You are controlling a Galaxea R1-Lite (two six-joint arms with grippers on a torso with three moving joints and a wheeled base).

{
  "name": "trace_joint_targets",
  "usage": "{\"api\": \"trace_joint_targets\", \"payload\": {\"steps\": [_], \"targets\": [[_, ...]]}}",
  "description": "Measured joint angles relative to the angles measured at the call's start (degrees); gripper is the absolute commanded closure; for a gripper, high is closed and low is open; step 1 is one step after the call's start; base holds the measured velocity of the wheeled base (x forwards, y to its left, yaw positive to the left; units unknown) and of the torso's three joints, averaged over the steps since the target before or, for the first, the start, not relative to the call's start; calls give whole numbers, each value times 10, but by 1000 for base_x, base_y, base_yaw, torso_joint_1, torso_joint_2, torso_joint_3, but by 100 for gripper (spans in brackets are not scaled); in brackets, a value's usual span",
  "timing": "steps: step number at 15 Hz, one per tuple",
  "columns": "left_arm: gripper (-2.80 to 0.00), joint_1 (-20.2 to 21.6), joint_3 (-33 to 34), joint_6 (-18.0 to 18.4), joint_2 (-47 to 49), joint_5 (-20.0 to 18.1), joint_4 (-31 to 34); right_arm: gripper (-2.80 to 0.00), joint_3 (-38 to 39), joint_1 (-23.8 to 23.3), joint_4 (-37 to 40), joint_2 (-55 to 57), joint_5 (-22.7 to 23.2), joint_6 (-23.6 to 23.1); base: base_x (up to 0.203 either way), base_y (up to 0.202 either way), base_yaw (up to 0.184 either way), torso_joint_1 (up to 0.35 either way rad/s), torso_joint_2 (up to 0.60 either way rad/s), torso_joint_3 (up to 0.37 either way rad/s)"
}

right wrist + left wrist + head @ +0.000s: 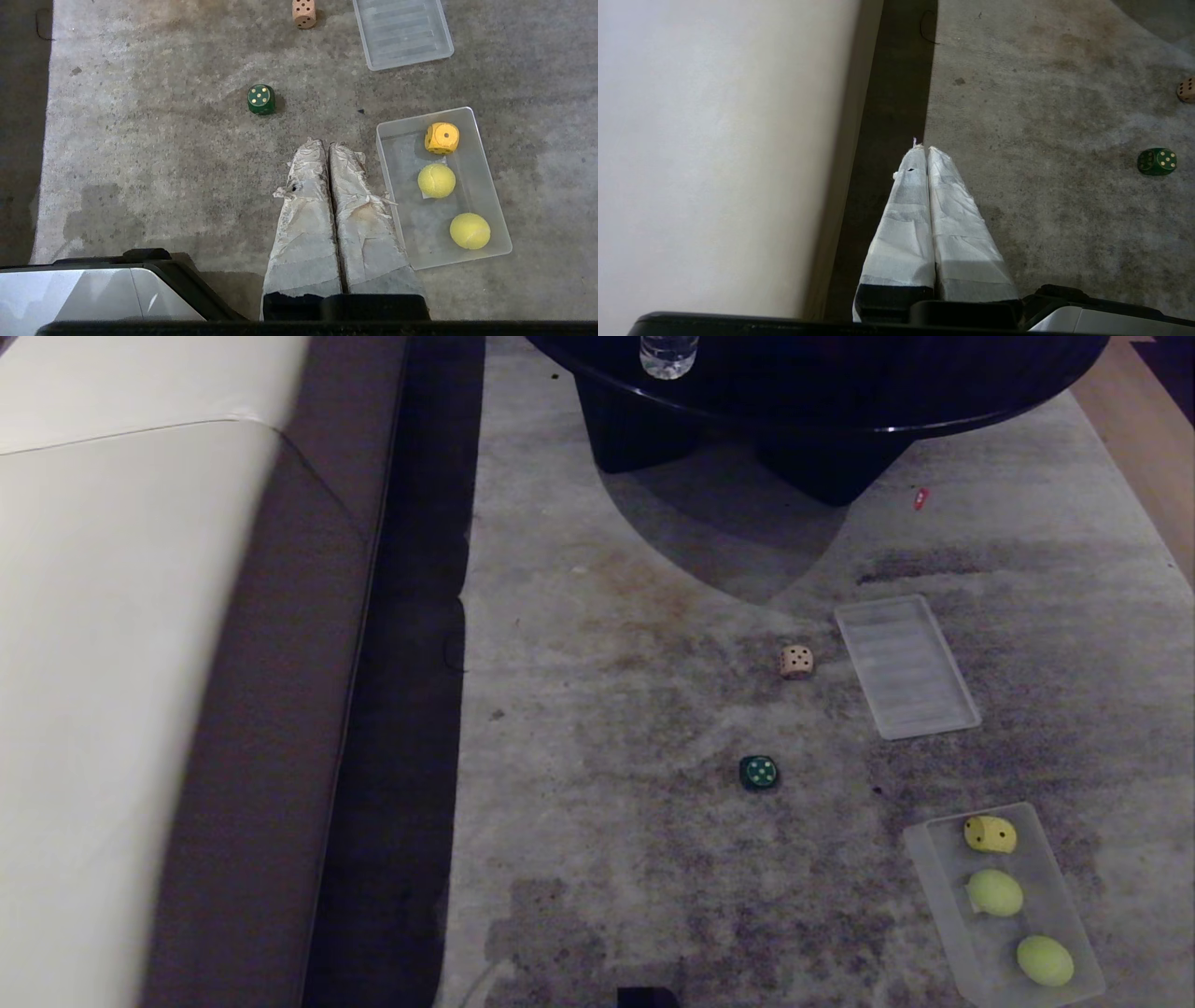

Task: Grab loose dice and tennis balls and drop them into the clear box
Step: Find toys out of the box

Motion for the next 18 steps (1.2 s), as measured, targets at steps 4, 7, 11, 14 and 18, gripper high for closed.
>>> {"api": "trace_joint_targets", "payload": {"steps": [4, 7, 11, 14, 18], "targets": [[0, 0, 0, -1, 0, 0, 0, 0, 0, 0, 0, 0, 1, 0, 0, 0, 0, 2, 1, -168], [0, 0, 0, -1, 0, 0, 0, 0, 0, 0, 0, 0, 1, 0, 0, 0, 0, 4, 2, -200], [0, 0, 0, -1, 0, 0, 0, 0, 0, 0, 0, 0, 0, 0, 0, 0, 0, 3, 1, -191], [0, 0, 0, 1, 0, 0, 0, 0, 0, 0, 0, 0, 0, 0, 0, 0, 0, 2, 1, -57], [0, 0, 0, 1, 0, 0, 0, 0, -31, 0, 27, 5, 2, 1, 0, 0, 0, 0, 0, 0]]}}
